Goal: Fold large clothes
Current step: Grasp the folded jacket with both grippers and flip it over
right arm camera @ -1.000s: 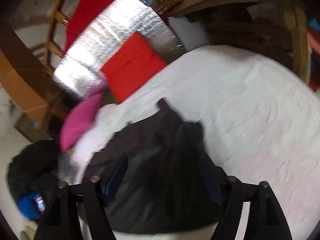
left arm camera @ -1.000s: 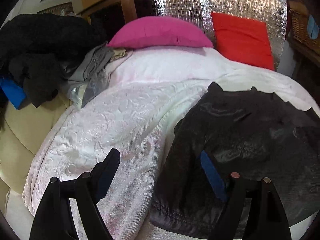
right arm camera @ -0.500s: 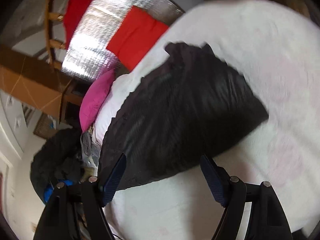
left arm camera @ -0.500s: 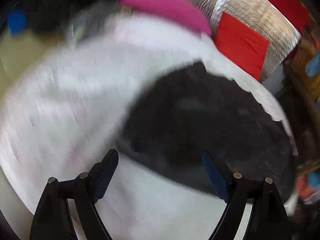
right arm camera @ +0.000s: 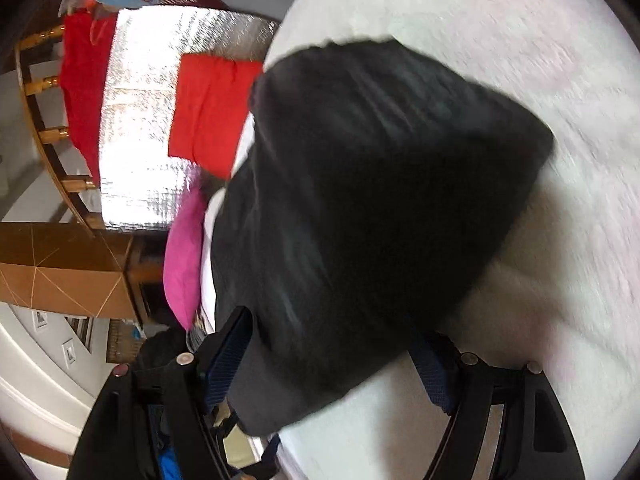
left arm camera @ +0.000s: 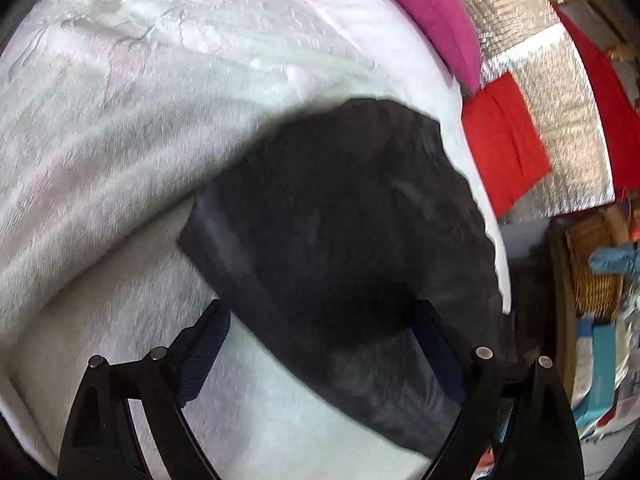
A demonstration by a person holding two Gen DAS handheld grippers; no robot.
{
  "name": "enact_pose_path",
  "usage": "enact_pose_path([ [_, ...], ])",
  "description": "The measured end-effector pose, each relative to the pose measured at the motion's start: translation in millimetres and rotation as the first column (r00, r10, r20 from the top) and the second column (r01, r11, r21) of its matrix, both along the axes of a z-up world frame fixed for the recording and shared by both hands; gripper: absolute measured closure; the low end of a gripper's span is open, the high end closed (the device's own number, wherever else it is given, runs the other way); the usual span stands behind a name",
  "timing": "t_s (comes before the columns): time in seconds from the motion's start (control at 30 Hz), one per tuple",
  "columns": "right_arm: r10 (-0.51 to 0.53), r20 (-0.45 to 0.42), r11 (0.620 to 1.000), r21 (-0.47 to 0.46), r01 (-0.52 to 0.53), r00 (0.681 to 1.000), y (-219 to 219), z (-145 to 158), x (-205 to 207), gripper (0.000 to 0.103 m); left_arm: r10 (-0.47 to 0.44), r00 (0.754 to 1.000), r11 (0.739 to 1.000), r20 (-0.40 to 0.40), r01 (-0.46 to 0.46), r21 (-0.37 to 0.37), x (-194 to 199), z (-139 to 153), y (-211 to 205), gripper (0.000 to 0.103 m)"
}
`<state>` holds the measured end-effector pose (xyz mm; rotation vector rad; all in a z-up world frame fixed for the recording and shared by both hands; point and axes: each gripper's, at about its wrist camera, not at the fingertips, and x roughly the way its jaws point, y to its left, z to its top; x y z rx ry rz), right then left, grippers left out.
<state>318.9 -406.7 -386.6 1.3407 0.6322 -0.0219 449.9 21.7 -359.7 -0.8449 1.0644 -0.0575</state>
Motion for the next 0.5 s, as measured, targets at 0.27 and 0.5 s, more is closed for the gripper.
enact_pose_path([
  [0.27,-0.079,0.025,0.996,-0.027,0.079,0.997,-8.2,0.4,14.6,0.020,0.057,0.998,0.990,0.012,-0.055,-0.132,-16.9,-2.4,20.0,0.009],
  [0.5,-0.091,0.020,0.996,-0.018,0.091,0.996,-6.1,-0.1,14.9,0.018,0.047,0.999,0.982,0.003,-0.045,-0.183,-30.1,-6.8,13.5,0.009],
])
